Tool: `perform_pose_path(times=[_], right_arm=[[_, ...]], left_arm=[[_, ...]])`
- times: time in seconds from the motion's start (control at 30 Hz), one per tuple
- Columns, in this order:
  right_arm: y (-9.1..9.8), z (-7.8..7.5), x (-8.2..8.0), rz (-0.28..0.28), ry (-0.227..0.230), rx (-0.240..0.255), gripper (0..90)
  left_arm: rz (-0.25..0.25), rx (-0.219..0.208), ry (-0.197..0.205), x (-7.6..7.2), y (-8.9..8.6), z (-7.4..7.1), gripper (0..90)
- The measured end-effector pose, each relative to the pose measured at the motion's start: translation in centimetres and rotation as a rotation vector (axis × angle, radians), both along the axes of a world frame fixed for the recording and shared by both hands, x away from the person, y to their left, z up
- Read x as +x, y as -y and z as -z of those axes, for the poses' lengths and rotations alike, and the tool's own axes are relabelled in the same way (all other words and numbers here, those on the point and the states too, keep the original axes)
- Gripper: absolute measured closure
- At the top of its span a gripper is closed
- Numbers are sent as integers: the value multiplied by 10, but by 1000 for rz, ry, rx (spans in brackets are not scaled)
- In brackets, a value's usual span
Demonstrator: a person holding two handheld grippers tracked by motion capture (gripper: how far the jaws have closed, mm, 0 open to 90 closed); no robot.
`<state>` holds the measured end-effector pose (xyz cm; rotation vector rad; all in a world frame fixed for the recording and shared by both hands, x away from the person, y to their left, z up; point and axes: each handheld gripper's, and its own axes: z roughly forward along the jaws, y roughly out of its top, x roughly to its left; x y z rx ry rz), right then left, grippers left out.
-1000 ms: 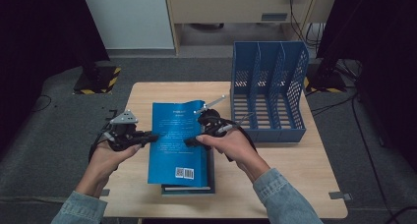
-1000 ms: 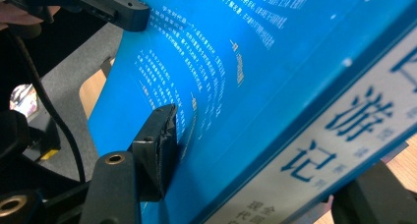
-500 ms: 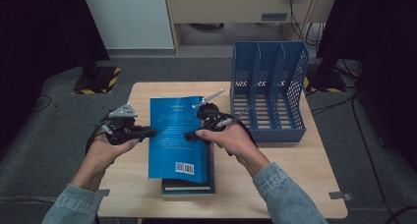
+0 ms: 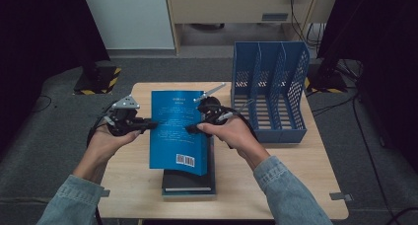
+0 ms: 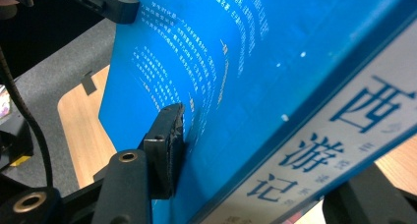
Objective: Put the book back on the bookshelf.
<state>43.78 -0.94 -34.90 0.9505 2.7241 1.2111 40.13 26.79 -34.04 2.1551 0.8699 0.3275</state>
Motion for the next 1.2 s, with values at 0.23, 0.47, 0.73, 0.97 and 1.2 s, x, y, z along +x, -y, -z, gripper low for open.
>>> perform_pose_path(times=[0.23, 0.47, 0.73, 0.97, 1.2], right_arm=[[0, -3, -2, 1, 14, -3, 483], [-1, -9, 2, 7, 36, -16, 487], [-1, -10, 4, 2, 43, -15, 490], [-3, -13, 9, -1, 40, -23, 491], [-6, -16, 16, 6, 52, -26, 492]], left_arm=[[2, 5, 14, 0, 1, -3, 816], [5, 28, 36, 4, 3, -10, 817], [7, 29, 38, 6, 3, -12, 817], [-1, 22, 34, 9, 1, -12, 817], [-4, 13, 26, 15, -2, -13, 818]])
